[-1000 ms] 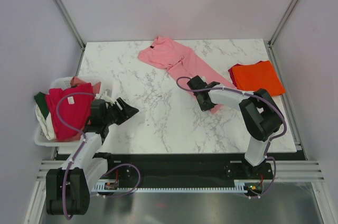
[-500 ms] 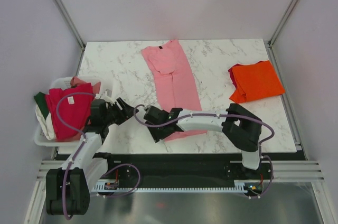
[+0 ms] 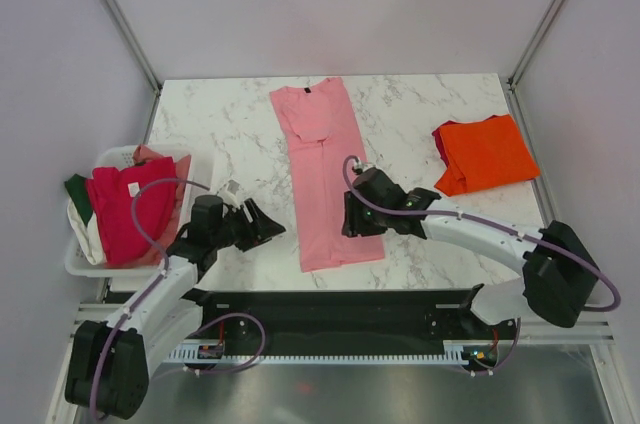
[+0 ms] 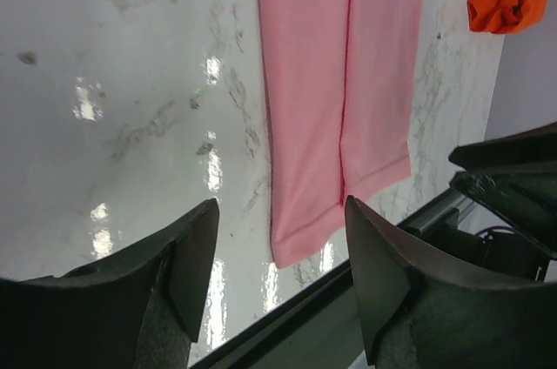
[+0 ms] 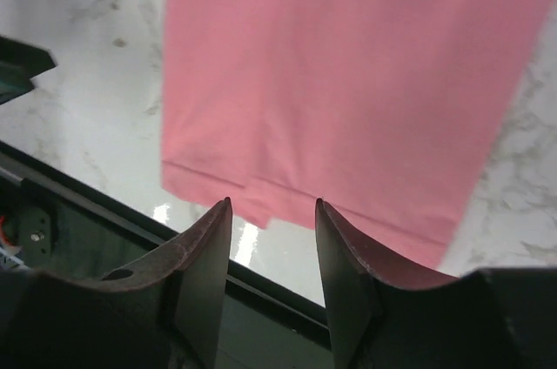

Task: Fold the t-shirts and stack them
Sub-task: Fold the tshirt

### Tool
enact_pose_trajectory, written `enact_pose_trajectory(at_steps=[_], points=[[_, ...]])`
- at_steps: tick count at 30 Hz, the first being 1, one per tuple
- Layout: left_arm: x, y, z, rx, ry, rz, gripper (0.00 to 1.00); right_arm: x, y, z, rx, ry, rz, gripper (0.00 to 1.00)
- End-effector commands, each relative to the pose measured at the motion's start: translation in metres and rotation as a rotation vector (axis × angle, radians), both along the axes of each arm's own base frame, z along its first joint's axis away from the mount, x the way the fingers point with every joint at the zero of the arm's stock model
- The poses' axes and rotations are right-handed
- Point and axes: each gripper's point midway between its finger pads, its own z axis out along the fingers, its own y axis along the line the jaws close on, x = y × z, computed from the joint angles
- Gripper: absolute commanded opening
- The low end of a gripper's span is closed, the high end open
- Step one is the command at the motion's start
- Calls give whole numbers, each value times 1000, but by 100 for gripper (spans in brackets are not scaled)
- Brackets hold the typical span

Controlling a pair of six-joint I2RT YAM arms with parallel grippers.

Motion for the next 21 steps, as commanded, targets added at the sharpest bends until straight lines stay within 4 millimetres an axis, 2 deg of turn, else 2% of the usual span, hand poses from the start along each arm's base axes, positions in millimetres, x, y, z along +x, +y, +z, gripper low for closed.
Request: enact_pose_trajectory(at_steps=[1, 3, 4, 10, 17, 19, 21], points=[[-16, -19, 4, -69, 78, -18, 66, -11, -47, -24, -44, 61, -81, 51], [-21, -28, 4, -70, 98, -27, 66, -8, -63, -26, -47, 63, -116, 51], [-22, -30, 3, -65, 107, -27, 66, -11, -71, -35, -70, 78, -120, 50], [-32, -56, -4, -10, 159, -73, 65, -14, -96, -58, -130, 113, -152, 48], [-41, -73, -11, -3, 190, -107, 65, -19, -111, -75, -154, 133, -157, 47], [-41, -74, -11, -4, 189, -112, 65, -29, -106, -80, -120, 168, -136, 44], [-42, -75, -11, -4, 187, -120, 65, -33, -104, -83, -100, 185, -131, 35]])
